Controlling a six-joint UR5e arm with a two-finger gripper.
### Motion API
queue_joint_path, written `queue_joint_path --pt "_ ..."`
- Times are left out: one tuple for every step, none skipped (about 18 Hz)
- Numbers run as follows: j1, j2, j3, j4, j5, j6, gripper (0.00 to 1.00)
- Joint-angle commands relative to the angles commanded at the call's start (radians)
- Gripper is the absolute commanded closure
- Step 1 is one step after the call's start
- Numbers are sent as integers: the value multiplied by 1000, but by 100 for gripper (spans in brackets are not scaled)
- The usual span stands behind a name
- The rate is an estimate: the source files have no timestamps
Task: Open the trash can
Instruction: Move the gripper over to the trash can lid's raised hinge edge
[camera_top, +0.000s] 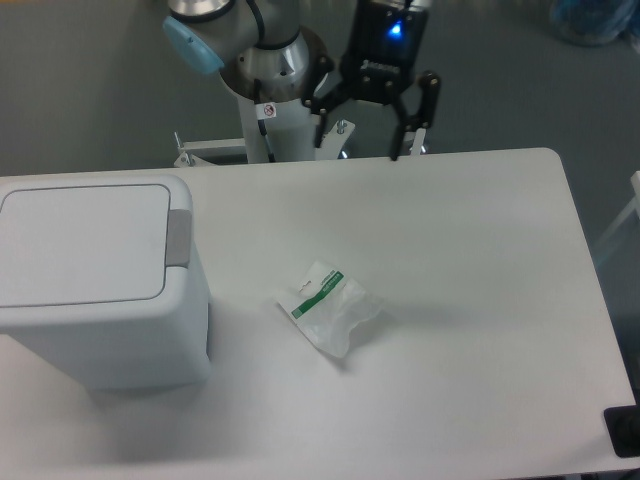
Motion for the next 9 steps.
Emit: queue_joint_path --pt "-15 -5 -2 12 -14 -2 0" --pt "-32 -11 -3 32 -28 -2 0" --pt "-54 -26 -3 57 -37 -3 0" --pt "-78 -43 -3 81 -40 -15 0" --pt "-107 -63 -3 104 -40 -31 0" --pt "-129 -80 -3 130 -39 -49 0" --pt "-138 -92 -3 156 -39 -70 0" --pt "-149 -103 -3 175 -39 -87 0" --pt "-161 -112 -3 187 -37 -94 0"
